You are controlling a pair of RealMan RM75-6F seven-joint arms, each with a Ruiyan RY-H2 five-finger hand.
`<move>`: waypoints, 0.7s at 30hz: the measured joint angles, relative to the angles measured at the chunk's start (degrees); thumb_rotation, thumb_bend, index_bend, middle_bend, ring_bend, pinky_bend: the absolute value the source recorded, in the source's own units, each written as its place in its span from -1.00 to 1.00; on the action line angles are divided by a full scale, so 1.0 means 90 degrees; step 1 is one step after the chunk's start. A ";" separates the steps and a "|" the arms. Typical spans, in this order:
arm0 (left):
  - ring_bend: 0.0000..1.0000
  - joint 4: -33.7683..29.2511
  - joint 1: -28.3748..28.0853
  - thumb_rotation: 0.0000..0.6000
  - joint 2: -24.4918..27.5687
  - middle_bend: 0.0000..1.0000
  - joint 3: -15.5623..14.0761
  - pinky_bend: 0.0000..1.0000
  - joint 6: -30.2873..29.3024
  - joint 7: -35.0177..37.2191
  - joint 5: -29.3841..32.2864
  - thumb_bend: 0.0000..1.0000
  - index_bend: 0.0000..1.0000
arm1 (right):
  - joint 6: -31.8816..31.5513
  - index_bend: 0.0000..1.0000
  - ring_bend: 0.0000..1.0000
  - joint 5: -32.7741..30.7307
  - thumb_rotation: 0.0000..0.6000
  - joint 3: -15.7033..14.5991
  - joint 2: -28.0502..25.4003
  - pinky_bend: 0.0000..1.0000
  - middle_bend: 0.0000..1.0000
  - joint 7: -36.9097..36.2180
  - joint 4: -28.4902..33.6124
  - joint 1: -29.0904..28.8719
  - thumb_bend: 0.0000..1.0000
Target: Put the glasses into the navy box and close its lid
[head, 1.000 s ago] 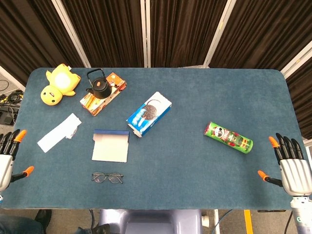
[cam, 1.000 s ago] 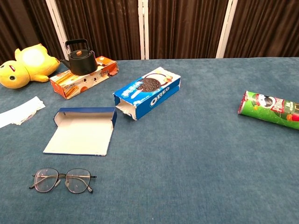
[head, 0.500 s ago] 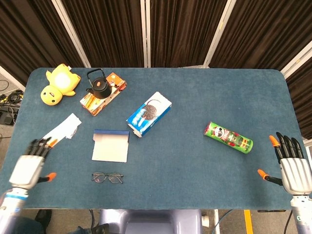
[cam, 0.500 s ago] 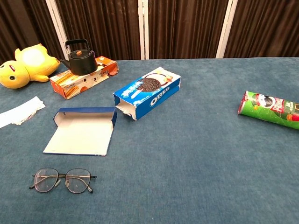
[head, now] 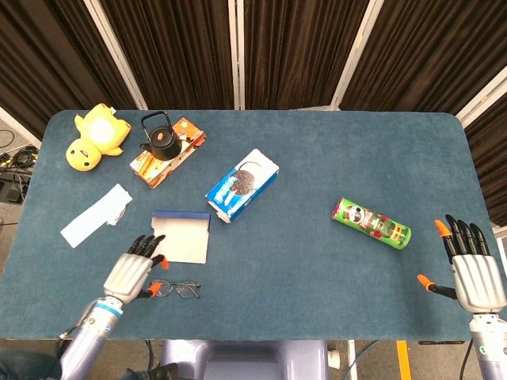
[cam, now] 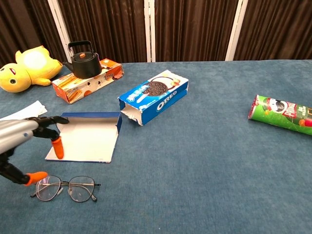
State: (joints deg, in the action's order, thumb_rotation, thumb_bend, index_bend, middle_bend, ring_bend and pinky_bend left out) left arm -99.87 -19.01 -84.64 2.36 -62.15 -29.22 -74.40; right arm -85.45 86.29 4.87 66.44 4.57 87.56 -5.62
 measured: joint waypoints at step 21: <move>-1.00 0.0142 -0.0352 1.00 -0.0613 -1.00 -0.0145 -1.00 0.0042 -0.0579 0.0744 -0.23 -0.02 | 0.0056 -1.00 -1.00 -0.0046 1.00 -0.0016 -0.0021 -1.00 -1.00 -0.0082 -0.0041 -0.0006 -1.00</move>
State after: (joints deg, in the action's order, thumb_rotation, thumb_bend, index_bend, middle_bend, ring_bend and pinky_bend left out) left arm -98.58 -22.18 -90.16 1.05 -61.77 -34.43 -67.71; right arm -84.94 85.88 4.73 66.25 3.84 87.19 -5.67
